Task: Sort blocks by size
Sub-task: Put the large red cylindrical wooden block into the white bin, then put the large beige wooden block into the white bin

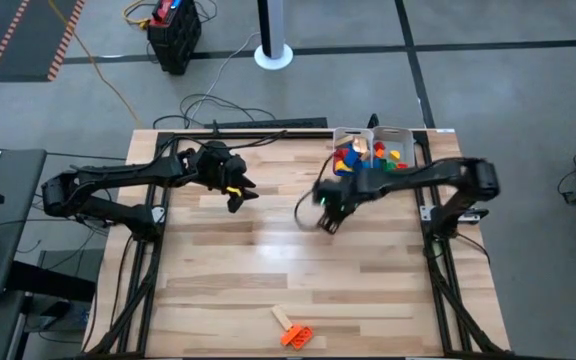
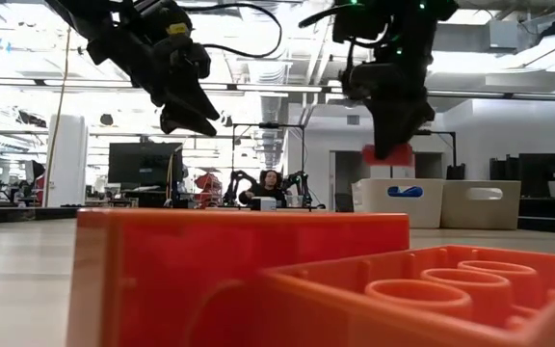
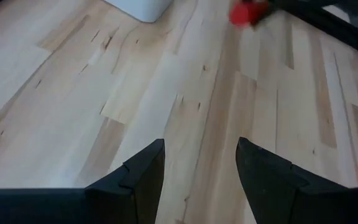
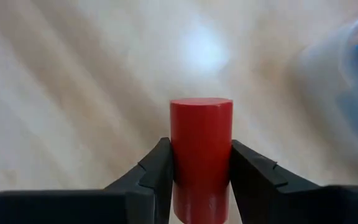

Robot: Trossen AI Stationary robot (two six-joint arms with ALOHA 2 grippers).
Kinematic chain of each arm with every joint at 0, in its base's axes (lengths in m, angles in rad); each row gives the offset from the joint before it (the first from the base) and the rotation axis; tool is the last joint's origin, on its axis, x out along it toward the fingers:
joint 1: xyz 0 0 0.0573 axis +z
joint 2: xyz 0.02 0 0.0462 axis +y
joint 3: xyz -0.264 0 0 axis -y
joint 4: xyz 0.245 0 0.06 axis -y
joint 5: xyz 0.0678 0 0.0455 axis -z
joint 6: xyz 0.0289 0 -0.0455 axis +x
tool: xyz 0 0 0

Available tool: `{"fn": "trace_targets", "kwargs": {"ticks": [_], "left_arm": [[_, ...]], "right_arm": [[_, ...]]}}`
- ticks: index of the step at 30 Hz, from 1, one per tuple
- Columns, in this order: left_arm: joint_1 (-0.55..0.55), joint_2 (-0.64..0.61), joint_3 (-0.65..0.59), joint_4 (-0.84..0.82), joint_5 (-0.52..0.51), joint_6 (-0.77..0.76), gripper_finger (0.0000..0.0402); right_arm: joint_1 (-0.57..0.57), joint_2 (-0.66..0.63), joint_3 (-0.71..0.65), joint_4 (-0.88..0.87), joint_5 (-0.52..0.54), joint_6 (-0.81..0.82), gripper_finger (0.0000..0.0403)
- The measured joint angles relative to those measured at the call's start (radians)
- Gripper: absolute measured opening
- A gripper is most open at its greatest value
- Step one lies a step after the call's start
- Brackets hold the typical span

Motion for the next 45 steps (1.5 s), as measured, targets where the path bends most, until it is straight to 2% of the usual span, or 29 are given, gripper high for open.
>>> {"fn": "trace_targets", "kwargs": {"ticks": [5,9,15,22,26,34,39,42,45], "left_arm": [[0.0,0.001,0.0,0.001,-0.074,-0.072,0.0188],[0.0,0.002,0.0,0.009,-0.154,-0.179,0.0188],[-0.014,0.002,0.001,0.066,-0.236,-0.357,0.0188],[-0.096,0.002,0.001,0.103,-0.333,-0.513,0.0188],[-0.169,0.002,0.001,0.104,-0.359,-0.535,0.0188],[-0.257,0.002,0.001,0.096,-0.456,-0.654,0.0188],[-0.264,0.002,0.001,0.095,-0.465,-0.671,0.0188],[-0.264,0.002,0.001,0.096,-0.465,-0.637,0.0188],[-0.257,0.002,0.001,0.096,-0.465,-0.557,0.0188]], "right_arm": [[-0.166,-0.14,-0.065,0.123,0.02,-0.156,0.0154],[-0.318,-0.199,-0.082,0.171,0.02,-0.284,0.0155],[-0.536,-0.199,-0.082,0.177,0.023,-0.44,0.0156],[-0.692,-0.133,-0.082,0.222,0.021,-0.608,0.0157],[-0.732,-0.081,-0.082,0.254,0.012,-0.677,0.0167],[-0.781,-0.042,-0.082,0.267,-0.082,-0.727,0.0223],[-0.774,-0.092,-0.082,0.252,-0.084,-0.727,0.0234],[-0.73,-0.146,-0.081,0.232,-0.087,-0.7,0.0234],[-0.659,-0.207,-0.081,0.233,-0.154,-0.651,0.0234]]}}
